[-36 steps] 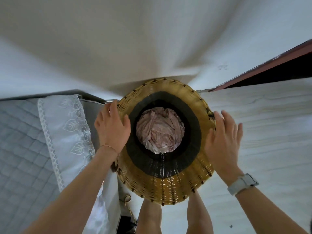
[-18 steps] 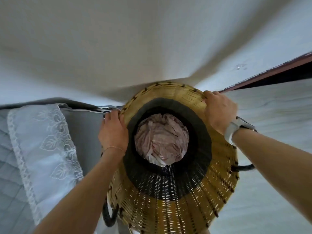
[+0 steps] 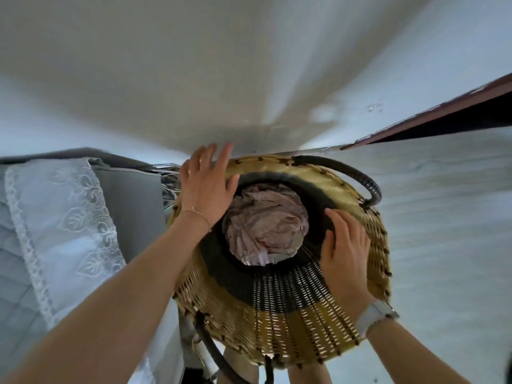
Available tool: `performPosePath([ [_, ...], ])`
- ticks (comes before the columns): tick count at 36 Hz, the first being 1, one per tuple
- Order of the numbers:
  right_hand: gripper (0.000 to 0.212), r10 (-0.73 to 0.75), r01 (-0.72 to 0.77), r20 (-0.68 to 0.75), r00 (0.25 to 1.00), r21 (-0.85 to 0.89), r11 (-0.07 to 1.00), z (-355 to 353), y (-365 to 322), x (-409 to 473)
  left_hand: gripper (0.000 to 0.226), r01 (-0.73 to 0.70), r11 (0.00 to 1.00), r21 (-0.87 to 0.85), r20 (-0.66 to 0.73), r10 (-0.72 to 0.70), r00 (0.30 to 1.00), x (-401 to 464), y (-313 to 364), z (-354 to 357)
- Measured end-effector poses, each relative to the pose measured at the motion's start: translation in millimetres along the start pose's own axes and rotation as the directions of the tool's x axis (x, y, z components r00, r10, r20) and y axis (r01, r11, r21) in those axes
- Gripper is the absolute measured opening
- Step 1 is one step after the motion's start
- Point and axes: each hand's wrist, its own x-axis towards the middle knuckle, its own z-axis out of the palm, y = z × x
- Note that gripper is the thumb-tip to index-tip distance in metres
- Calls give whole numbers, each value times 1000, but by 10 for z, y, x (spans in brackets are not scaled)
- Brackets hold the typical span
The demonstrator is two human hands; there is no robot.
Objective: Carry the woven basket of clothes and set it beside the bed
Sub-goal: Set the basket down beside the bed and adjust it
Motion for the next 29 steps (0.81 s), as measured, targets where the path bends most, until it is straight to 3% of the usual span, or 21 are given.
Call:
performPosePath([
  [4, 42, 345, -343, 2, 939, -104, 934, -66, 379, -289, 47, -51, 998, 38, 162, 44, 986, 150, 92, 60],
  [8, 47, 427, -429, -37, 903, -119, 896, -102, 515, -259, 32, -10, 1000, 12, 49, 9, 999, 72, 78, 106],
  [14, 37, 553, -546, -130, 823, 89, 833, -86, 405, 87, 28, 84, 996, -9, -11, -84, 996, -164, -154, 159],
  [20, 29, 367, -367, 67, 928, -23, 930, -108, 385, 388, 30, 282, 959, 20, -27, -282, 959, -482, -501, 187],
  [24, 31, 165, -162, 30, 986, -78, 984, -127, 255, 664, 30, 372, 928, -29, -30, -372, 928, -604, -668, 236],
  [29, 29, -7, 11, 34, 999, -118, 993, -111, -42, 1081, 32, 481, 868, -121, -51, -490, 870, -618, -787, 187],
])
